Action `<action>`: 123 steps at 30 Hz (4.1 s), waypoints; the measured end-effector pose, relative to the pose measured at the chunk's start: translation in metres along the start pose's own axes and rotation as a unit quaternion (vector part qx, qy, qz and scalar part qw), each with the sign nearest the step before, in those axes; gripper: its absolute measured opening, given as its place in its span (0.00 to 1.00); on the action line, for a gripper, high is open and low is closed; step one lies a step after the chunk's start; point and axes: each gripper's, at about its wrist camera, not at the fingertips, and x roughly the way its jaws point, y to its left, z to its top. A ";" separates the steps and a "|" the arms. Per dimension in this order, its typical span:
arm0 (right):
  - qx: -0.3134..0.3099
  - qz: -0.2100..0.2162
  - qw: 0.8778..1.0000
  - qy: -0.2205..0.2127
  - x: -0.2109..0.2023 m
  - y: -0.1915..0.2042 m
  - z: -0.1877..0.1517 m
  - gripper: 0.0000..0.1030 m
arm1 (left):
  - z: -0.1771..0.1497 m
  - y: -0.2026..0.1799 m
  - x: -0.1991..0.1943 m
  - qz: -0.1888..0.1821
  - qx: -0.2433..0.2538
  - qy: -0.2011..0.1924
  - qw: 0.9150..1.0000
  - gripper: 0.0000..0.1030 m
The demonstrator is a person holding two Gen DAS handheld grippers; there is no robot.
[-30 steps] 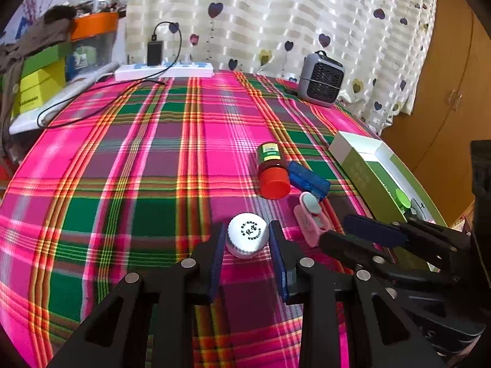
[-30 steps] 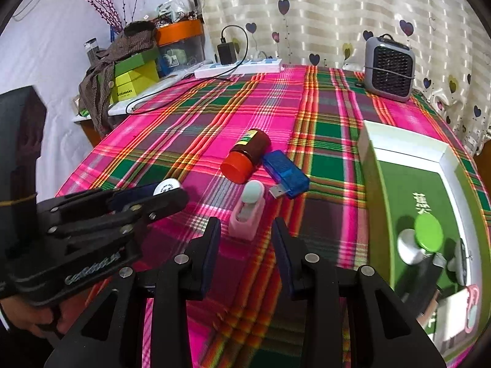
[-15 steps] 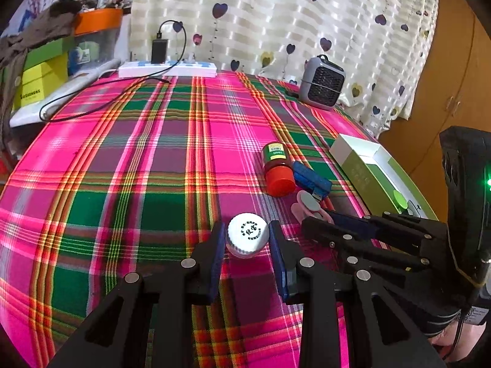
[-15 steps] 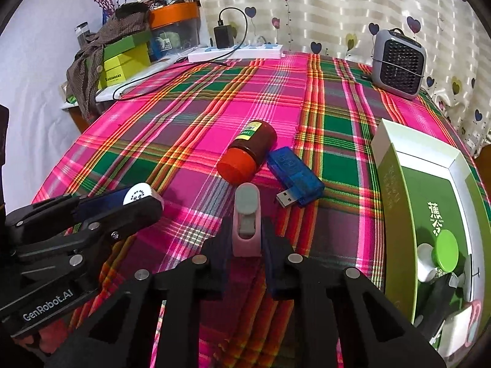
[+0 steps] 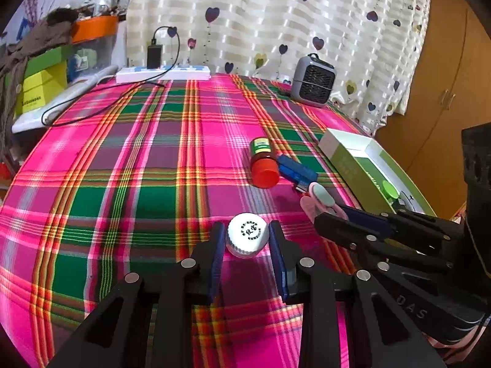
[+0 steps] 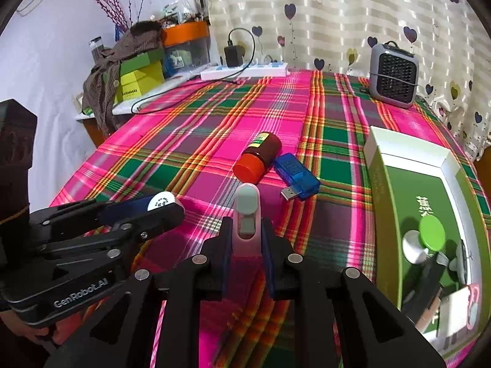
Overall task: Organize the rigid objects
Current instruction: 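Carry the white cap with the left gripper while the right gripper carries the pink item to the box, then lower the pink item into the box and open the right gripper while the left gripper releases the white cap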
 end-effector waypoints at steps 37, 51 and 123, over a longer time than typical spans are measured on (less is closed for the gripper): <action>0.025 0.007 0.998 -0.058 -0.053 -0.032 -0.021 0.18 | 0.000 -0.064 -0.008 -0.030 0.053 -0.017 0.998 0.27; 0.057 -0.027 0.995 -0.082 -0.078 -0.068 -0.028 0.18 | 0.011 -0.109 0.001 -0.076 0.086 -0.021 0.993 0.27; 0.080 -0.090 0.991 -0.063 -0.088 -0.115 -0.046 0.27 | 0.012 -0.152 0.027 -0.110 0.119 -0.009 0.987 0.30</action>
